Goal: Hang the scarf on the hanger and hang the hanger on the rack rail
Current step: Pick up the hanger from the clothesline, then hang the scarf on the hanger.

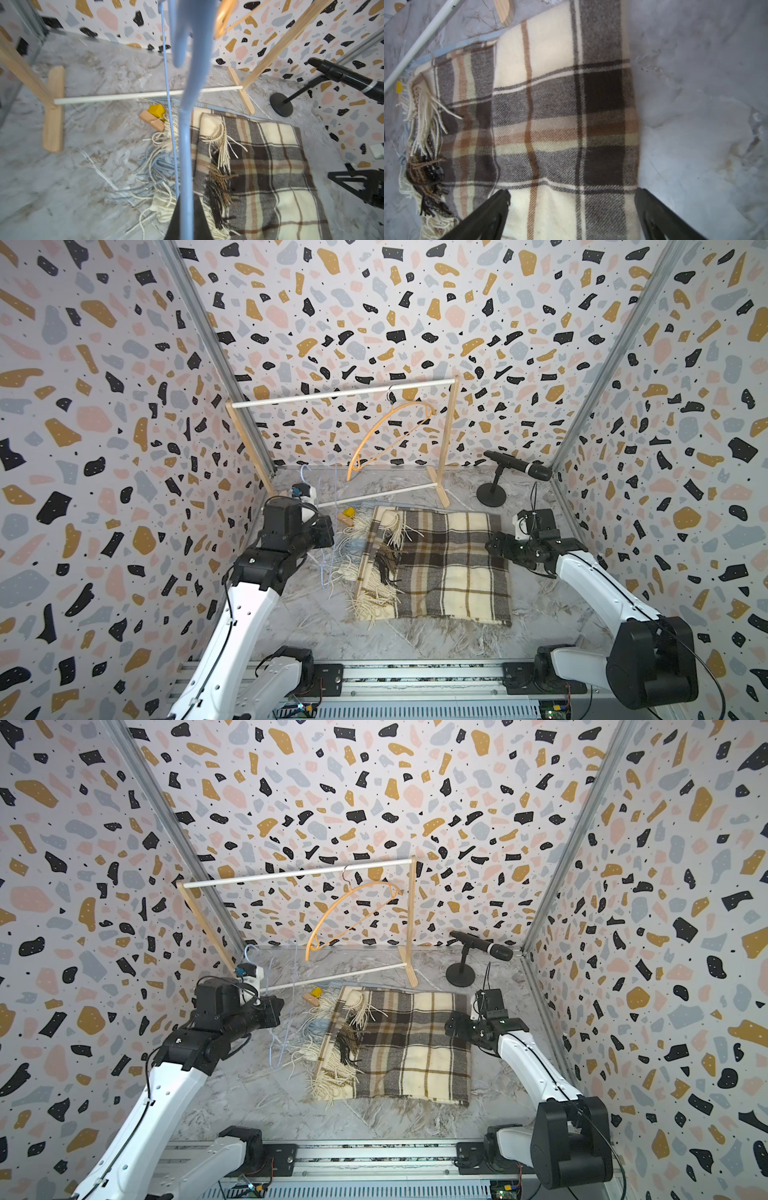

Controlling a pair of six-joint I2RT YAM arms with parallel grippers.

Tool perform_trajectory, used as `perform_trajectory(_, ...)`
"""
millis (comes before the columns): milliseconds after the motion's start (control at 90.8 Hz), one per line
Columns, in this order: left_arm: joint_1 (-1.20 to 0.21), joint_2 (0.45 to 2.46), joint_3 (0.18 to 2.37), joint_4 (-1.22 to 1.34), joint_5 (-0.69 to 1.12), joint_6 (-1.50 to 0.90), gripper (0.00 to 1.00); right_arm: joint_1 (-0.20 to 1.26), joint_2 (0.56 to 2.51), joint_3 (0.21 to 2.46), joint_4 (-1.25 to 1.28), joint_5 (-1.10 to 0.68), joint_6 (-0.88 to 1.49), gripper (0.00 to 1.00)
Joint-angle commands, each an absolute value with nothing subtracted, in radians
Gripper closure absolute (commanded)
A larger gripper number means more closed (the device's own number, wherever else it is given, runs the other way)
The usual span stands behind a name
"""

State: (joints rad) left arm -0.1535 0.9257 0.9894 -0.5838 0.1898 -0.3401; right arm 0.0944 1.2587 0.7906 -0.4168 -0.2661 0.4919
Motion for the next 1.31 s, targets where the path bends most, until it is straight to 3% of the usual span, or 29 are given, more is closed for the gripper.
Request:
perform_trajectory(0, -0.158, 0.864, 0.893, -0.444, 0.337, -0.445, 1.0, 0.032, 1.261, 0.736, -0.29, -0.397, 0.555, 0.0)
perform_trajectory(176, -0.221, 0.775, 0.752, -0.332, 0.353, -0.546, 1.0, -0.034, 1.275, 0.65, -0.179, -0.466, 0.594, 0.01)
perform_trajectory(352, -0.399, 0.736, 0.606, -0.159, 0.281, -0.651, 1.0, -0.05, 1.338, 0.623, -0.111, -0.52, 0.618, 0.03)
perform_trajectory(727, -0.787, 0.959, 0.565, 0.207, 0.021, -0.713, 1.0, -0.101, 1.414, 0.579, -0.097, -0.497, 0.608, 0.04)
perform_trajectory(1002, -0.858, 1.216, 0.636, 0.405, -0.076, -0.727, 1.0, -0.106, 1.359, 0.534, 0.023, -0.658, 0.702, 0.25)
perform_trajectory(1299, -0.864, 1.378, 0.666, 0.505, -0.107, -0.78, 1.0, -0.104, 1.227, 0.531, -0.008, -0.746, 0.721, 0.38)
